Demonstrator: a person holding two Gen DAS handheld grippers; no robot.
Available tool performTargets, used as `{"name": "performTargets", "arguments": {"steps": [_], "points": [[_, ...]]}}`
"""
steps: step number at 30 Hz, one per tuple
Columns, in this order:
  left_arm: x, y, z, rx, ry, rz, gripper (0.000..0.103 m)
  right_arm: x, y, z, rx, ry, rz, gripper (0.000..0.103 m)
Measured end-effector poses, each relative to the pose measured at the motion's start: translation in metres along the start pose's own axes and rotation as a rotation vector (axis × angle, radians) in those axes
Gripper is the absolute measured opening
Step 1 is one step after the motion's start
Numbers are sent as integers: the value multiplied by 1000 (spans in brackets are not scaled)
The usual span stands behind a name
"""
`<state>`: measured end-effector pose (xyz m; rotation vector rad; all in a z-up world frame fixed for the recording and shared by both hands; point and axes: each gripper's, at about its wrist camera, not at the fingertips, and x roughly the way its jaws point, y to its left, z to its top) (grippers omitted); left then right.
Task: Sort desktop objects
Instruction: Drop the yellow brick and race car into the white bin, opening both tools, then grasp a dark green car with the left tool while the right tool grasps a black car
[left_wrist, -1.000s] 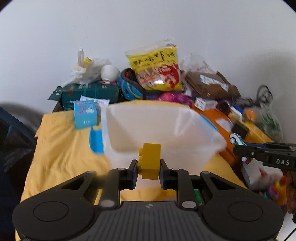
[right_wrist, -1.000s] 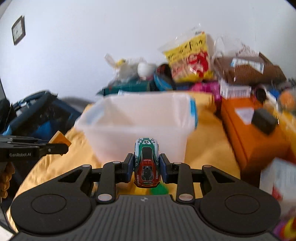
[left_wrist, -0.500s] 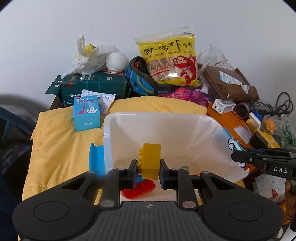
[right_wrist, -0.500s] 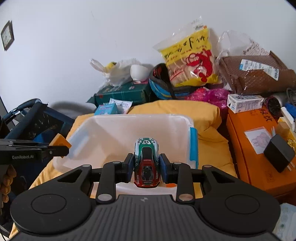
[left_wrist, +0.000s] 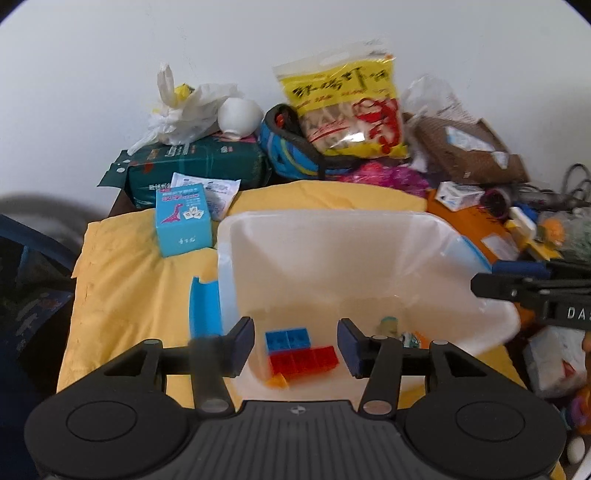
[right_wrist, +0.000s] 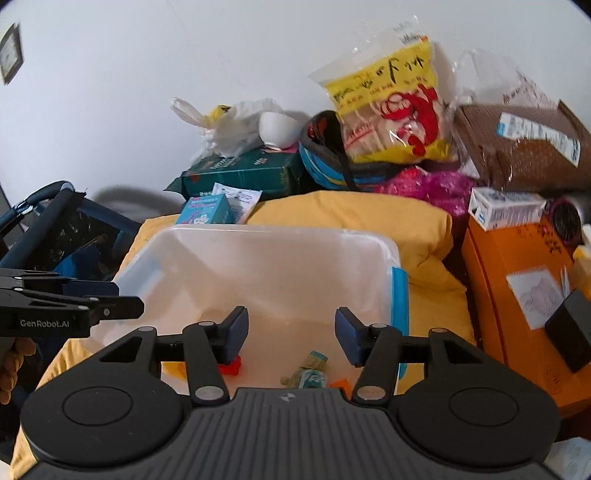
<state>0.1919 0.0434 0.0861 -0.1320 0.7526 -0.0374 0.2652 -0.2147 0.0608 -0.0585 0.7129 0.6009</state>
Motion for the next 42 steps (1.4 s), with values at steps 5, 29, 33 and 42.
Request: {"name": "performTargets", "arguments": {"steps": [5, 29, 33, 42], "points": [[-37, -2, -55, 53, -43, 6, 60, -44, 13, -33, -59, -61, 23, 56], [0, -28, -183, 98, 143, 13, 64, -21, 50, -178, -61, 212, -28, 55], [5, -28, -182, 109, 145, -13, 54, -14, 51, -179, -52, 215, -35, 55], [-9, -30, -191, 142, 150, -30, 38, -1, 50, -179, -45, 237, -31, 36]]}}
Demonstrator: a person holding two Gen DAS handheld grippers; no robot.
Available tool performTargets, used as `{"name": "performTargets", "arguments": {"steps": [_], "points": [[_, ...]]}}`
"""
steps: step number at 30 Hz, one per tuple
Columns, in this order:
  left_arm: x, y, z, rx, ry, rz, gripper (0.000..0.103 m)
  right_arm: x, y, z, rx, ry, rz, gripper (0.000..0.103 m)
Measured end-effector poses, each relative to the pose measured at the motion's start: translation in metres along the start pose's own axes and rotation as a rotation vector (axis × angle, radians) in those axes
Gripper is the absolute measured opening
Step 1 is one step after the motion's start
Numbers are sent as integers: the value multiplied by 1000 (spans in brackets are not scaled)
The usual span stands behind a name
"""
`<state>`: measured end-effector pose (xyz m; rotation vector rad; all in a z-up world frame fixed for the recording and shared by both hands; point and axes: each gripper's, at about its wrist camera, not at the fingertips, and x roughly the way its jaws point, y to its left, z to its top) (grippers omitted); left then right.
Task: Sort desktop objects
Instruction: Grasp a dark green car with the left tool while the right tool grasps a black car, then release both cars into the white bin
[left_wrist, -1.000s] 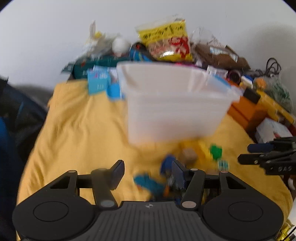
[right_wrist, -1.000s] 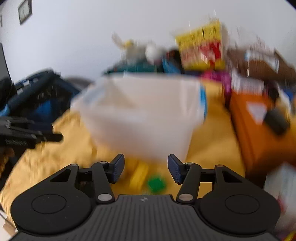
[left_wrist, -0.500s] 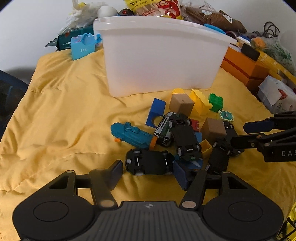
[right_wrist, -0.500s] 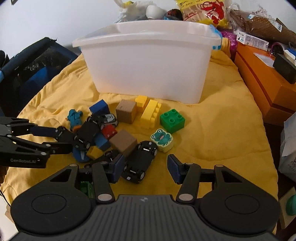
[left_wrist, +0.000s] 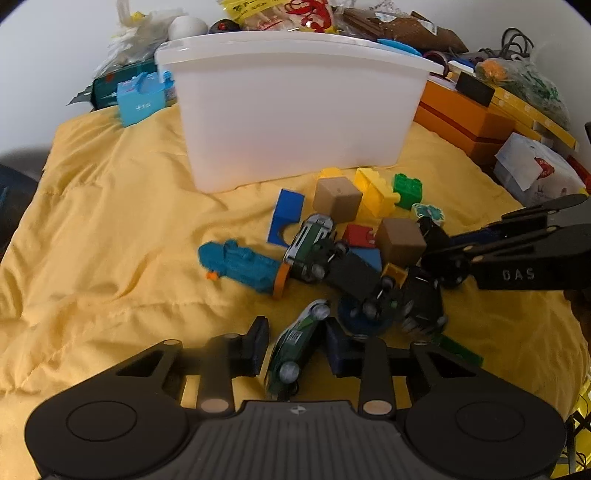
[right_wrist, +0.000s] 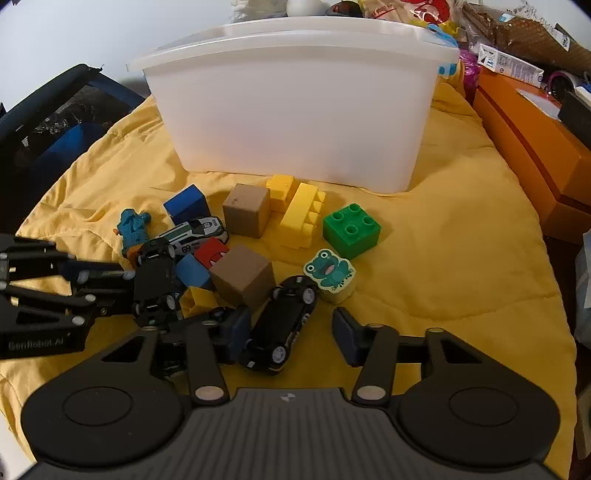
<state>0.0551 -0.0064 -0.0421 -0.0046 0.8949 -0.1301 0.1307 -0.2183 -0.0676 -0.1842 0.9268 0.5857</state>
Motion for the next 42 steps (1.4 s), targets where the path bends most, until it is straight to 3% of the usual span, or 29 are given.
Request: {"name": "performTargets", "arguments": {"steps": [1, 2, 5, 12, 20, 27, 35, 42], "points": [[-2, 1, -2, -11, -1, 1, 41, 1, 0, -1, -6, 5, -1, 27], [-3, 2, -3, -19, 3, -3, 47, 0, 0, -2, -5, 3, 1, 26], [-11, 0, -6, -8, -18, -11, 51, -3, -2, -6, -8, 5, 2, 26], [-10, -2, -10, 21, -7, -16, 51, -2, -1, -8, -14, -2, -13, 30], [-5, 11, -4, -41, -8, -34, 21, -6, -6, -9, -8, 0, -4, 27], [-13, 12, -3, -56, -22, -31, 20, -21, -10, -15, 4, -39, 7, 27], [-47, 17, 36, -92, -145, -25, 20, -47, -16, -2, 35, -117, 24, 27], [-63, 27, 89, -124, -227, -14, 20, -73, -22, 45, 51, -247, 31, 27]]}}
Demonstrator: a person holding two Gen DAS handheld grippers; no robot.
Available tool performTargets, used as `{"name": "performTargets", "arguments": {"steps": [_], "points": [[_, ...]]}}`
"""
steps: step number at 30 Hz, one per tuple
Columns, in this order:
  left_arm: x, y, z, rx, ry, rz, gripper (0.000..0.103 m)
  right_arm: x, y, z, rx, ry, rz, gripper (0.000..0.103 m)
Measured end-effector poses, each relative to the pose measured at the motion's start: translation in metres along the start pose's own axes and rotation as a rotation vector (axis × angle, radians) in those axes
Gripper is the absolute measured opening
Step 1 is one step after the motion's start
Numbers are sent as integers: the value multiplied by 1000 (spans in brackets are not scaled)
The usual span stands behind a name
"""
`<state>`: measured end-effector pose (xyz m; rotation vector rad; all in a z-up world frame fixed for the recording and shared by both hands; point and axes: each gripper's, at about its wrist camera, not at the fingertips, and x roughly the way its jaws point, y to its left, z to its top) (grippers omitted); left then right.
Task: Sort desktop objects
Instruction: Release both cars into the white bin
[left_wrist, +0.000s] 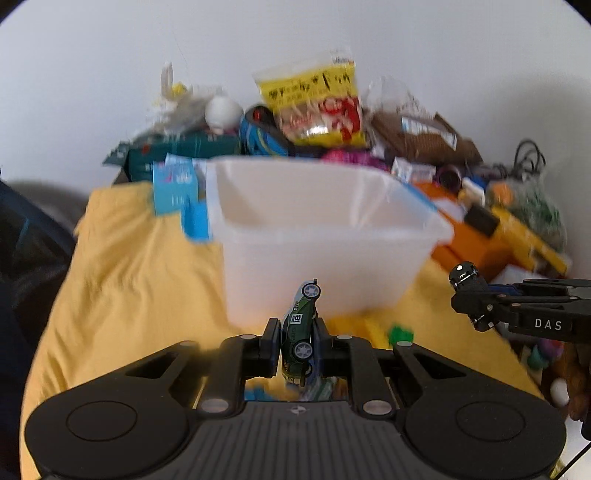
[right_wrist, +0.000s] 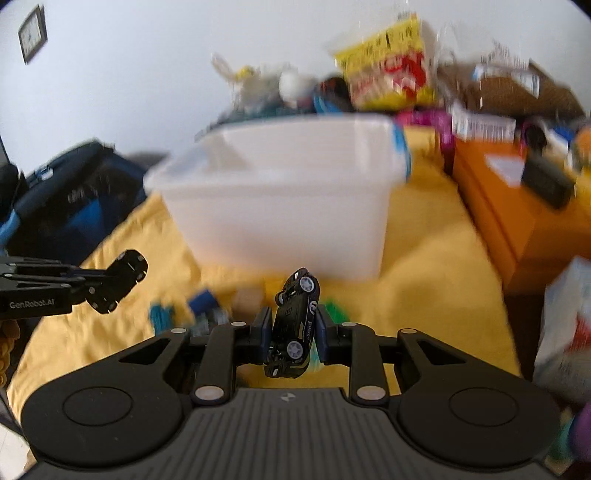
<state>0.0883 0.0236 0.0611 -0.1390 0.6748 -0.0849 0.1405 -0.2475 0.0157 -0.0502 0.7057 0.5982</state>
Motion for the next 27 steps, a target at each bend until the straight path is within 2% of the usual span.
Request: {"name": "performTargets", "arguments": {"steps": [6, 10, 16, 23, 25, 26, 27], "points": [[13, 7, 45, -21, -33, 13, 20, 8, -11, 43, 2, -63, -9, 27], [30, 9, 70, -12, -22, 23, 20, 15, -19, 67, -5, -82, -13, 27], [59, 13, 96, -15, 27, 33, 20, 42, -32, 96, 32, -30, -16, 27], [81, 19, 109, -21, 85, 38, 22, 72, -41, 112, 60, 44, -13, 27], [84, 20, 112, -23, 88, 36, 36, 79, -42, 115, 55, 57, -15, 27], [84, 21, 112, -26, 88, 43, 52, 82, -41, 117, 51, 61, -17, 29], [82, 21, 111, -28, 77, 63, 56, 84, -41, 118, 49, 62, -19, 30]]}}
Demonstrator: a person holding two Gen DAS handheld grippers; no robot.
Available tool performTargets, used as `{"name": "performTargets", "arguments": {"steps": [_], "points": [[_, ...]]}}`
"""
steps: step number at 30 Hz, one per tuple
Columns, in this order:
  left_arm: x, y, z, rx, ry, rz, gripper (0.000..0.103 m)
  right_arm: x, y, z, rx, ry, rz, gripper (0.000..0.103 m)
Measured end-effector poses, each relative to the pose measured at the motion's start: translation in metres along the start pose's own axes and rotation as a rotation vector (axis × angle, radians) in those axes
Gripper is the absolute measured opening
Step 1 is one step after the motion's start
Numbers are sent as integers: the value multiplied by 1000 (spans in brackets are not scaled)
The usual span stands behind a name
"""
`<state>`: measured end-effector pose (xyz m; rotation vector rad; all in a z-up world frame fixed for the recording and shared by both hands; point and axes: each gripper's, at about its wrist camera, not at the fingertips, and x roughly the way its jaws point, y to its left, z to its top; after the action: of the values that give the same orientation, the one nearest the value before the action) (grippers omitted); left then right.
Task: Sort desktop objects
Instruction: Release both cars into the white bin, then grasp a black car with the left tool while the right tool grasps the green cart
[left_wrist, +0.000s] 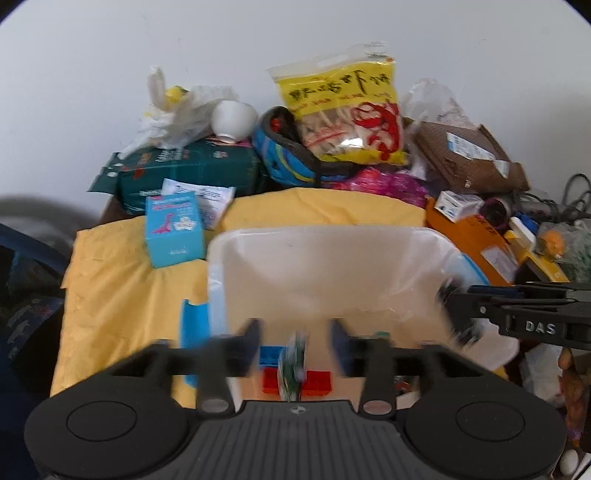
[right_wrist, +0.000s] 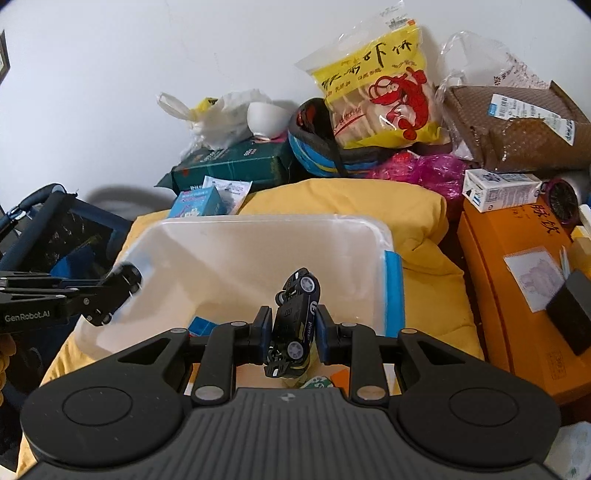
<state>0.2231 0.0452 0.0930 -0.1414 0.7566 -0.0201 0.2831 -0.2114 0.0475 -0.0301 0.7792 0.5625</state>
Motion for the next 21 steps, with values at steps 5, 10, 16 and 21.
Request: {"name": "performTargets", "arguments": {"steps": [5, 10, 16, 21], "points": [[-20, 6, -18, 7, -45, 8, 56, -6, 10, 1, -61, -37, 10, 51], [-54, 15, -69, 7, -78, -6, 56, -44, 28, -21, -148, -103, 52, 51], [-67, 8, -150, 42, -16, -18, 56, -71, 45, -106, -181, -20, 89, 56], [-66, 11, -195, -32, 62, -18, 56, -72, 72, -183, -226, 113, 166, 54]]}}
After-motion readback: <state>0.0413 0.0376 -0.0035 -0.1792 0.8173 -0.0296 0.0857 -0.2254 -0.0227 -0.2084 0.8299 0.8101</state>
